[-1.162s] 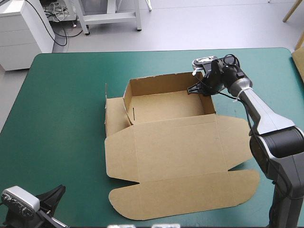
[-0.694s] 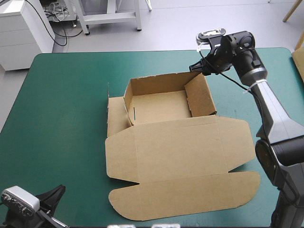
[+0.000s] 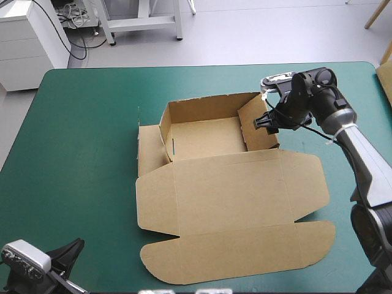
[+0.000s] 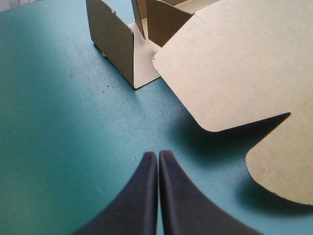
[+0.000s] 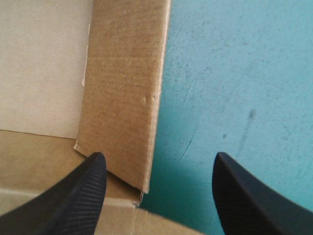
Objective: Fold the box
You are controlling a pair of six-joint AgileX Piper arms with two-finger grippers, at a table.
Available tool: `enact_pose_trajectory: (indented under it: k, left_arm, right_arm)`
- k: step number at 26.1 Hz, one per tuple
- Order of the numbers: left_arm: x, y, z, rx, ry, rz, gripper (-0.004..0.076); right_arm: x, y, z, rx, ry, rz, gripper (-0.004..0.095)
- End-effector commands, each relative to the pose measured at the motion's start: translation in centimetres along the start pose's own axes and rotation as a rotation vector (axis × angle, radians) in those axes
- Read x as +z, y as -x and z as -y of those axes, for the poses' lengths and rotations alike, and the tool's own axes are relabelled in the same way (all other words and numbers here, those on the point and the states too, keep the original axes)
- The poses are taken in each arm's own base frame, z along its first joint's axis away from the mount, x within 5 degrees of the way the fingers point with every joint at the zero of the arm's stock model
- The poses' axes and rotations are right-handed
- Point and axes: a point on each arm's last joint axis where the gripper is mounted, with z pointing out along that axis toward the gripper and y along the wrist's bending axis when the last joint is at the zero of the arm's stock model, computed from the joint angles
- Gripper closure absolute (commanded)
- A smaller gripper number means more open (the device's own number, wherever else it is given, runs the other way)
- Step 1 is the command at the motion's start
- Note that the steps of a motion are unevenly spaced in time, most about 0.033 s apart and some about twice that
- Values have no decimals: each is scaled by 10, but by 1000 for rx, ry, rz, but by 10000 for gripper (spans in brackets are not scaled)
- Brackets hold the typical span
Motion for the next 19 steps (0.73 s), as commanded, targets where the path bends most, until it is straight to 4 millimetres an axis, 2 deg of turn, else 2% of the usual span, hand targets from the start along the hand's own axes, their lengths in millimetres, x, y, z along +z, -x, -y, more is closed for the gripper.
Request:
enact_pose_trajectory:
  k: [1,6,8,10,17,19]
  left_arm:
    - [-2,13,-1,-12,10,76,731]
    - [-2,13,-1,-12,10,76,731]
    - [-2,13,-1,-12,10,76,731]
    - [-2,13,-1,-12,10,76,731]
    - [-2,13,-1,-14,7,77,731]
    - [-2,13,-1,-14,7,77,731]
  right_arm:
    - [6,10,2,-3,-4,55,324]
    - [51,19,0,-5,0,24,331]
    - [56,22,0,12,2,42,374]
    - [55,25,0,32,2,62,456]
    - [52,26,0,6,6,66,905]
    - [50,23,1,14,-9,29,928]
